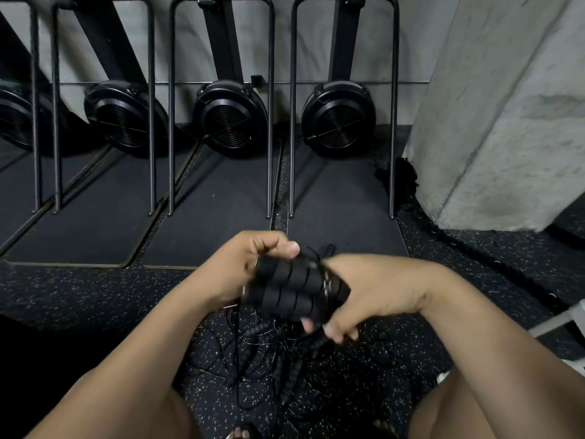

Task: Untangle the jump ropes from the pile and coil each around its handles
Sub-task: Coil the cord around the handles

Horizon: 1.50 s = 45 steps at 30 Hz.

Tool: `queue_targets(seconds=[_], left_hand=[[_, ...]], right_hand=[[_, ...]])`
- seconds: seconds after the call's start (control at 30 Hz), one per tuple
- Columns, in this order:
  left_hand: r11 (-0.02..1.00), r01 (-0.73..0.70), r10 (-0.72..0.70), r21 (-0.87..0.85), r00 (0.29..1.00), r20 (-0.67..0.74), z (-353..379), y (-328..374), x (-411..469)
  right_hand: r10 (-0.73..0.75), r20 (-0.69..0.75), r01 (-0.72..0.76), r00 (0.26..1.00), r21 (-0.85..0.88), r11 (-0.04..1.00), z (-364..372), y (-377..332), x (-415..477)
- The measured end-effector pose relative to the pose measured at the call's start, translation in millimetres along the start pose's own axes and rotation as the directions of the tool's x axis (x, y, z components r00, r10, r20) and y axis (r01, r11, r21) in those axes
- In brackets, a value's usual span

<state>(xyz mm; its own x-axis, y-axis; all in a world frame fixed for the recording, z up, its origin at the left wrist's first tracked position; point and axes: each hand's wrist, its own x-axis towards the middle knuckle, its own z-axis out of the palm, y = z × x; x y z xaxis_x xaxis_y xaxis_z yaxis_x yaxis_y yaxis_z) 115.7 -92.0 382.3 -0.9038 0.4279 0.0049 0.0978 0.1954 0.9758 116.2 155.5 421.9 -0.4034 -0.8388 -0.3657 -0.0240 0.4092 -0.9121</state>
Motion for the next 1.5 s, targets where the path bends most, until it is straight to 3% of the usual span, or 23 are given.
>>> queue_targets(seconds=[0.13,0.23,0.37,0.5,0.6,0.77,0.83,0.93,1.0,1.1,1.23,1.37,1.5], left_hand=[[0.992,0.075,-0.086,-0.105,0.991,-0.100,3.4,-4.7,5.1],[0.993,0.079,-0.085,-0.082,0.994,-0.075,12.0,-2.5,7.2],[0.986,0.125,-0.113,0.106,0.987,-0.112,19.8,-5.9,6.9],[0.954,0.114,-0.086,0.278,0.990,-0.111,21.2,-0.3,1.3],[0.956,0.115,-0.080,0.269,0.987,-0.137,19.8,2.8,-1.4],[0.960,0.088,-0.042,0.266,0.983,-0.176,14.8,3.5,-1.8],[0.962,0.069,-0.024,0.265,0.985,-0.170,13.6,3.9,-1.8],[0.976,0.023,0.008,0.218,0.990,-0.141,13.8,6.6,-3.1],[0.995,-0.002,0.018,0.104,0.989,-0.149,13.1,8.1,-3.4],[0.992,-0.039,0.017,-0.116,0.983,-0.180,10.0,6.2,-0.7],[0.991,-0.017,-0.021,-0.136,0.963,-0.270,12.7,5.1,4.2],[0.994,0.020,-0.049,-0.104,0.958,-0.281,16.4,2.1,8.3],[0.999,0.038,-0.042,-0.022,0.972,-0.231,19.1,-2.1,8.7]], right_hand=[[-0.144,-0.290,0.215,0.946,0.231,0.949,-7.4,-5.0,-2.6],[-0.081,-0.523,0.270,0.848,0.295,0.917,-13.4,-2.5,0.7],[0.062,-0.693,0.251,0.718,0.341,0.906,-20.6,5.0,7.1],[0.149,-0.772,0.065,0.618,0.239,0.969,-29.7,20.3,13.0],[0.201,-0.729,-0.142,0.654,0.143,0.980,-33.0,29.5,15.0],[0.315,-0.457,-0.379,0.832,-0.054,0.924,-24.5,41.5,19.5],[0.334,-0.265,-0.377,0.905,-0.132,0.917,-18.8,41.9,18.7],[0.269,0.036,-0.263,0.962,-0.116,0.958,-14.0,29.3,9.4],[0.180,0.109,-0.177,0.978,-0.040,0.983,-13.8,18.0,-0.4],[0.011,0.023,-0.013,1.000,0.103,0.995,-17.2,8.1,-10.1],[-0.145,-0.174,0.191,0.974,0.286,0.939,-19.3,4.6,-9.0],[-0.154,-0.368,0.291,0.917,0.351,0.890,-20.6,5.1,-1.6],[-0.048,-0.568,0.306,0.822,0.369,0.878,-24.4,9.1,5.2]])
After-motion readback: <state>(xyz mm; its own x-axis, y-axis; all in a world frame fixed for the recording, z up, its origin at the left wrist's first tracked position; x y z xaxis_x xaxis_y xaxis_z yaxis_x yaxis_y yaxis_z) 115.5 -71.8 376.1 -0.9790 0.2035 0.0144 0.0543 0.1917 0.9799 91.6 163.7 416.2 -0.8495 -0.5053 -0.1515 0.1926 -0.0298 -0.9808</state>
